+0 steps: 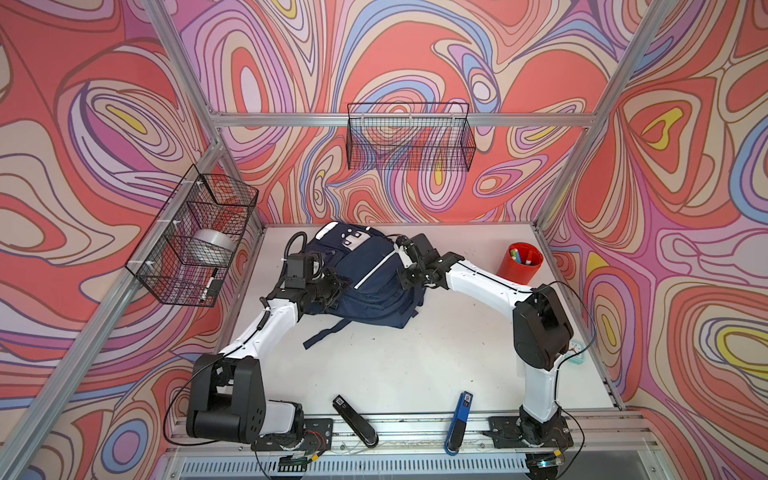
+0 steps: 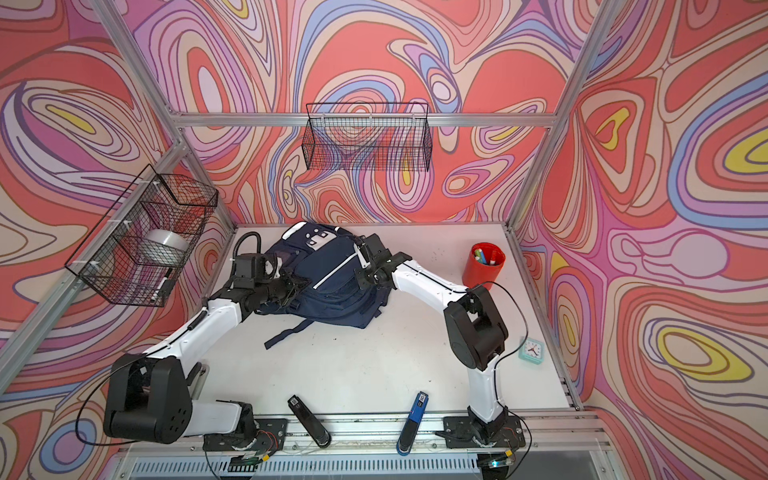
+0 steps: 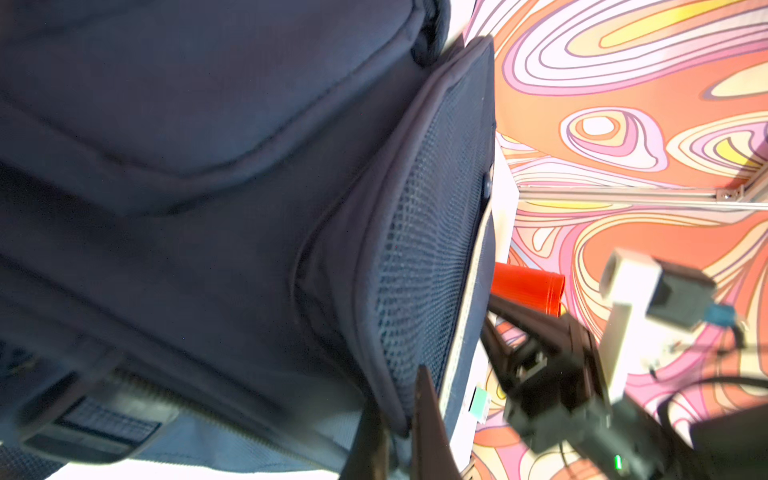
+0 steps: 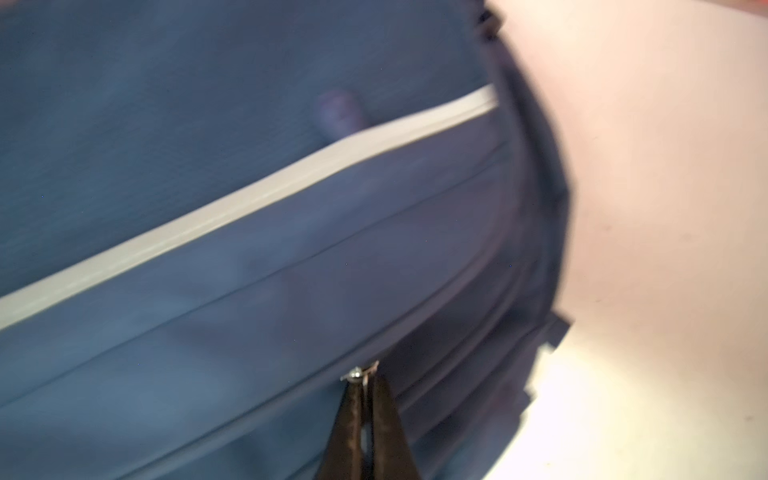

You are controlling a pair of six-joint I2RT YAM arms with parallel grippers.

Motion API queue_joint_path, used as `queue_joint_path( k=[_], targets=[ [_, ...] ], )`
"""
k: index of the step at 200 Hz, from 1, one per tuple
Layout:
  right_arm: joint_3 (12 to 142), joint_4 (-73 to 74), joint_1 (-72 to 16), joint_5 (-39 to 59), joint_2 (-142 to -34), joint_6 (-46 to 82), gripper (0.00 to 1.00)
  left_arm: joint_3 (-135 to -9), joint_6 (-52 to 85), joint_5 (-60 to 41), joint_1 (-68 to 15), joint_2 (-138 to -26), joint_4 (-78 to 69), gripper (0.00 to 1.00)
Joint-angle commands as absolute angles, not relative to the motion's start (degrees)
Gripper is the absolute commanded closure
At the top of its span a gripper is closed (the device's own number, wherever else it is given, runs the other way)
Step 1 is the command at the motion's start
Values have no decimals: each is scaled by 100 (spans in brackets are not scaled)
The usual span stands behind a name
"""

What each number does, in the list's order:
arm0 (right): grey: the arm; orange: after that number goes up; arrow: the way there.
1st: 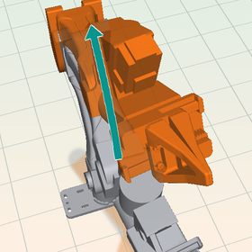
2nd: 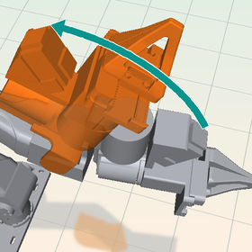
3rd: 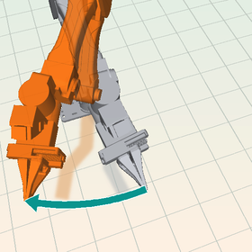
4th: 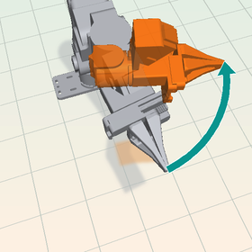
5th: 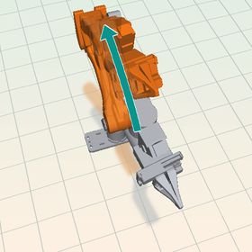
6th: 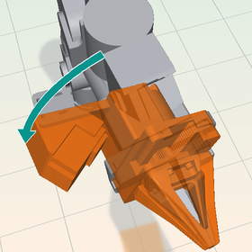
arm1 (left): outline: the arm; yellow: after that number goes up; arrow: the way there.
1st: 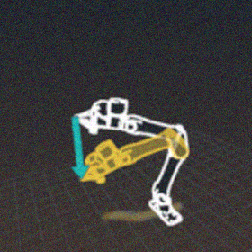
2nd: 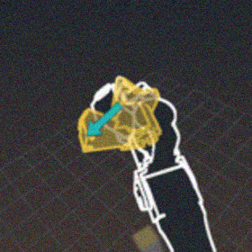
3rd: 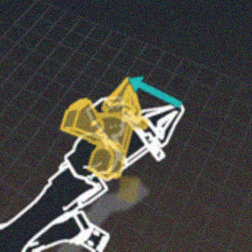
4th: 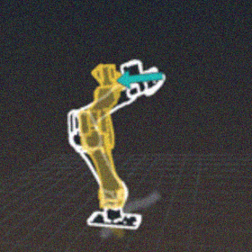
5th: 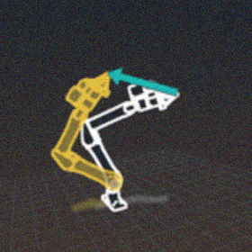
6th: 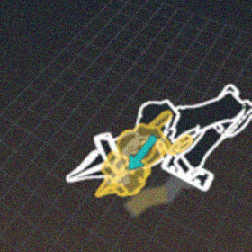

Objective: Pack the student bag

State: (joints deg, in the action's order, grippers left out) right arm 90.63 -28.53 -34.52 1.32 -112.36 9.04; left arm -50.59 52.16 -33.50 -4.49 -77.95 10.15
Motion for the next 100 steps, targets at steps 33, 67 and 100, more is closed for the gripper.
queue_joint_path(
  k=[33,67,100],
  targets=[
    [8880,-2626,-3287,306,-11012,585,100,-5360,4509,-3655,-222,-7692,1654,26],
    [8312,-2715,-3417,265,-10443,932,100,-5317,5201,-2821,-387,-6771,1759,0],
    [8029,-2750,-3503,185,-10270,1195,100,-5143,6428,-1903,-1357,-6335,1772,0]
  ],
)
